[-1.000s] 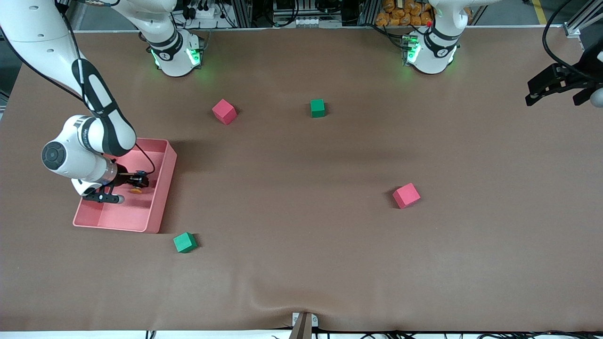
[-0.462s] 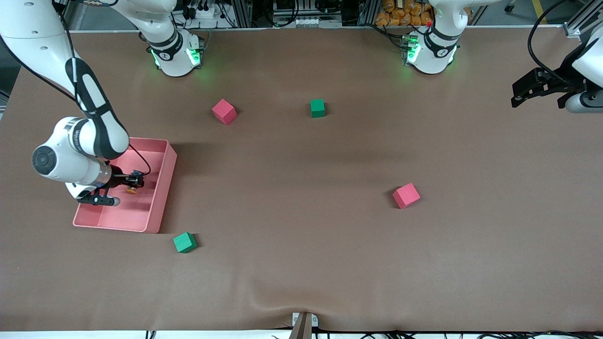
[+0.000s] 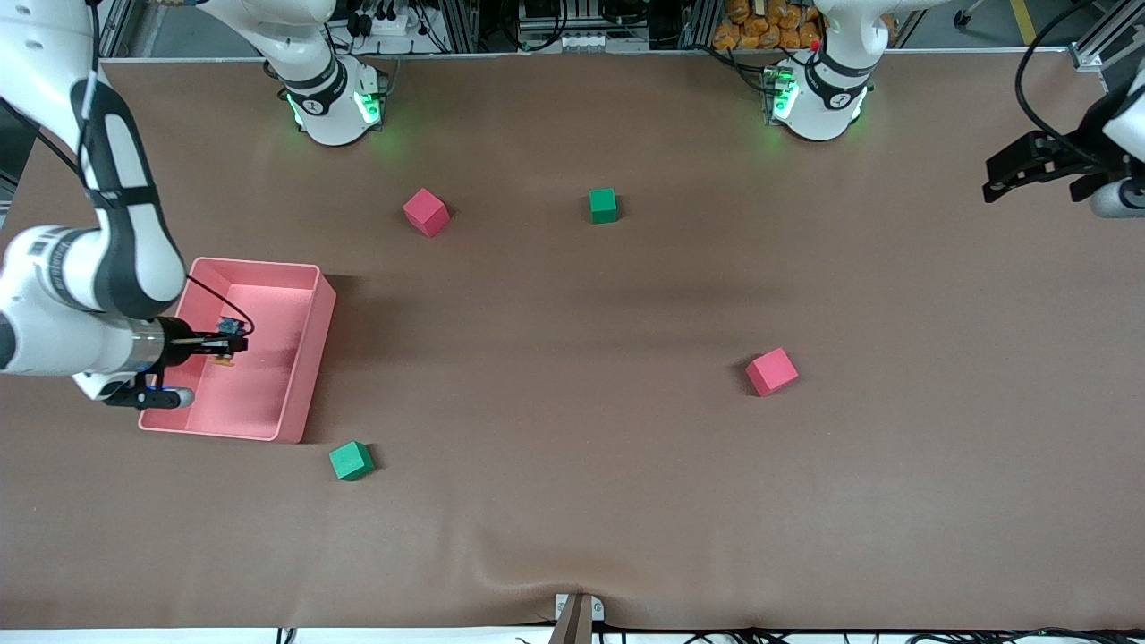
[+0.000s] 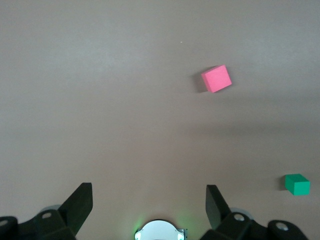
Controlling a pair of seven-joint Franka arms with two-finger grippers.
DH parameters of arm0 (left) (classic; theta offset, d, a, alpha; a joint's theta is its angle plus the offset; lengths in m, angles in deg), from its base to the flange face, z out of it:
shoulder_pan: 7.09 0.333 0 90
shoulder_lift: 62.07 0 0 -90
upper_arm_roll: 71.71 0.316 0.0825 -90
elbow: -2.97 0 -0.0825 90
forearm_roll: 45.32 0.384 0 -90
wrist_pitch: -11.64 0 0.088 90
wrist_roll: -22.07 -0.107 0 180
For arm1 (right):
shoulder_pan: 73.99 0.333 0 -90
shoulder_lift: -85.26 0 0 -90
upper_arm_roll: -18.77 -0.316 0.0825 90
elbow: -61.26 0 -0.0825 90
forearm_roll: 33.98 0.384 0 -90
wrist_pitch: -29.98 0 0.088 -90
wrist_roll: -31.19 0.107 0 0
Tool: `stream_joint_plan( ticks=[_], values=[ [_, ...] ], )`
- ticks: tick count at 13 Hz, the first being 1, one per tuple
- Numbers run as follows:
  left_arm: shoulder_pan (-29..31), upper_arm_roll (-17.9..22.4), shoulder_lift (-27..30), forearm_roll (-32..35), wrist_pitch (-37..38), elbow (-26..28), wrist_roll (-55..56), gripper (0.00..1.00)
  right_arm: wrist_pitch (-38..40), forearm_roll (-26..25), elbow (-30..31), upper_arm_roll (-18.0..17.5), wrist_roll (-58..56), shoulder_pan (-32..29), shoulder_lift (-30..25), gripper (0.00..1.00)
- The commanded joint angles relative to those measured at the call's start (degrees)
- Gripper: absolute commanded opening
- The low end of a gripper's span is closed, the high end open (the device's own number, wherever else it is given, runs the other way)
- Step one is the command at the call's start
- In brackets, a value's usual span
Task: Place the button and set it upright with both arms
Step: 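Carry the button out of the tray to the table's middle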
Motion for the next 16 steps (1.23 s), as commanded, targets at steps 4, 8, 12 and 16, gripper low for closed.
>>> stream_joint_plan(
  ticks=[4,8,12,16],
  values=[
    [0.53,-0.60,-0.48,1.06,0.45,-0.32,-0.77,1.00,6.59,0.59,-13.36,0.02,12.15,14.15,1.83,0.00],
    [0.62,-0.95,0.05,0.98,0.71,-0.50,-0.95,1.00,2.31,6.29,-21.07,0.02,23.87,28.90,9.63,0.00],
    [0.27,-1.04,0.40,0.89,0.71,-0.32,-0.86,1.00,-15.86,6.38,-23.91,0.19,31.19,41.92,18.68,0.00],
    [0.18,-1.92,0.31,0.27,0.80,0.11,-0.86,1.00,-26.37,6.30,-27.14,0.11,35.49,48.79,28.79,0.00]
  ],
)
